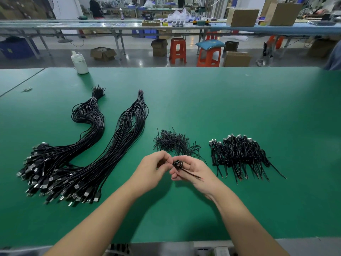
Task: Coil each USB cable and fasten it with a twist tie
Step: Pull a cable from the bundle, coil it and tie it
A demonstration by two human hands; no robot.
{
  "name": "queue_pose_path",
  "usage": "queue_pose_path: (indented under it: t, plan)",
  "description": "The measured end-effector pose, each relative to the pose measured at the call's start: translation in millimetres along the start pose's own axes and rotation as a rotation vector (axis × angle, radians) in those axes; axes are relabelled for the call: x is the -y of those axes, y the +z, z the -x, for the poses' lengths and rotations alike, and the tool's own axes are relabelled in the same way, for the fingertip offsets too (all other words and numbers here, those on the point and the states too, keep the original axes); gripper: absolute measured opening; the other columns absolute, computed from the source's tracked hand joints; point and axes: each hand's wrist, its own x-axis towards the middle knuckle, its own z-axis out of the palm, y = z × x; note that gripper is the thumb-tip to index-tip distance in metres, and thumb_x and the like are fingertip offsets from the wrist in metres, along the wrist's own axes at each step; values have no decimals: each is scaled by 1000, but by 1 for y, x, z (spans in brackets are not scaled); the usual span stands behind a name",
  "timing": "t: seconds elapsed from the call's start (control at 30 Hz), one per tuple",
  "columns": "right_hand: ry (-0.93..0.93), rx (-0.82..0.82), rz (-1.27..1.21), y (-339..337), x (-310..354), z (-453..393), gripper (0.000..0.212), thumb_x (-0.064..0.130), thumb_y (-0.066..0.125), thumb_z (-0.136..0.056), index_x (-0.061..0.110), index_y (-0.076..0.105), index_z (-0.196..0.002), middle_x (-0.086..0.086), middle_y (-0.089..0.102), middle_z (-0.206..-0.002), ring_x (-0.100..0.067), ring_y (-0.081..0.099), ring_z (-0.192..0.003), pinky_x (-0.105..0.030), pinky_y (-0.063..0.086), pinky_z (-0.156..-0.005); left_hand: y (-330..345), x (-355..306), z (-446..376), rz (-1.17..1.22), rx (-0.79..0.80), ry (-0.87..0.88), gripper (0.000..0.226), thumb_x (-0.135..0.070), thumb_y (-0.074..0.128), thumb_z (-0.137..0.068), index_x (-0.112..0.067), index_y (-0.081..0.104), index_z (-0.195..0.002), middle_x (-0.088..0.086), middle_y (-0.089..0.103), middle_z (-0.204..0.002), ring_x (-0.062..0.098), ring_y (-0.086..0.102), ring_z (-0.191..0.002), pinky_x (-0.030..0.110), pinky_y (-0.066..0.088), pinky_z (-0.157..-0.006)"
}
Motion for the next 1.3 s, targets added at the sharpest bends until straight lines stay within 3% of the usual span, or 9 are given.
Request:
queue_pose_path:
  t: [0.23, 0.33, 0.43, 0.57, 0.67, 0.8, 0.97, 1.13, 1.3]
  plan:
    - [-62, -164, 154, 11, -3, -5, 15, -7, 46, -100, -3, 58, -108, -11, 63, -78, -17, 60, -69, -22, 54, -73, 6, 4, -4, 198, -31, -142, 23, -2, 74, -83, -23, 66, -79, -14, 63, -65, 4, 53, -60, 18, 45, -65]
    - [-84, -155, 241, 13, -5, -3, 12, -4, 44, -101, -1, 56, -104, -8, 61, -77, -14, 59, -68, -31, 53, -77, 5, 6, -5, 140, -12, -109, 23, -7, 74, -84, -27, 65, -77, -18, 62, -64, 0, 51, -59, 16, 43, -63]
    - [-81, -174, 275, 14, -6, -2, 14, -1, 45, -102, 7, 56, -99, -4, 60, -73, -11, 58, -62, -32, 54, -73, 5, 8, -5, 131, 16, -112, 21, -9, 73, -85, -26, 64, -78, -13, 61, -68, 6, 52, -62, 26, 46, -66]
    - [-49, -243, 253, 13, -10, -4, 18, 4, 47, -102, 10, 62, -96, 0, 59, -68, -12, 59, -59, -40, 45, -65, 9, 5, -3, 45, -31, -79, 22, -15, 72, -86, -30, 58, -77, -21, 60, -65, -2, 48, -57, 14, 39, -59]
    - [-38, -274, 197, 14, -15, -5, 17, 6, 48, -102, 6, 64, -97, -3, 58, -70, -17, 56, -58, -43, 43, -65, 11, 0, -1, -31, -67, -8, 25, -15, 69, -88, -32, 54, -77, -19, 61, -70, 2, 54, -63, 13, 42, -62]
    - [4, -279, 109, 14, -14, -5, 21, 9, 52, -102, 9, 65, -86, -7, 57, -72, -20, 52, -52, -23, 47, -52, 8, -1, 3, -210, -69, 151, 18, -13, 64, -90, -26, 52, -84, -11, 58, -79, 11, 54, -73, 28, 47, -71]
    - [44, -322, 320, 9, -8, -5, 18, 26, 61, -98, 33, 70, -85, 8, 67, -79, 2, 45, -45, -19, 37, -55, 8, 4, 4, -526, -124, 424, 13, -6, 67, -86, -15, 58, -88, -2, 56, -83, 21, 52, -74, 33, 42, -68]
    - [140, -217, 389, 5, -3, -3, 37, 30, 51, -103, -2, 64, -87, -3, 44, -59, -14, 40, -48, -29, 35, -55, 9, 13, 4, -720, -151, 651, 14, -4, 54, -84, -14, 62, -92, 2, 56, -90, 24, 49, -80, 33, 38, -68]
    - [232, -92, 236, 5, 2, -5, 43, 38, 41, -106, 10, 58, -78, -5, 54, -65, -18, 45, -57, -31, 43, -60, 10, 16, 4, -687, -186, 682, 18, -3, 58, -82, -12, 64, -97, 6, 56, -103, 27, 53, -103, 32, 38, -82]
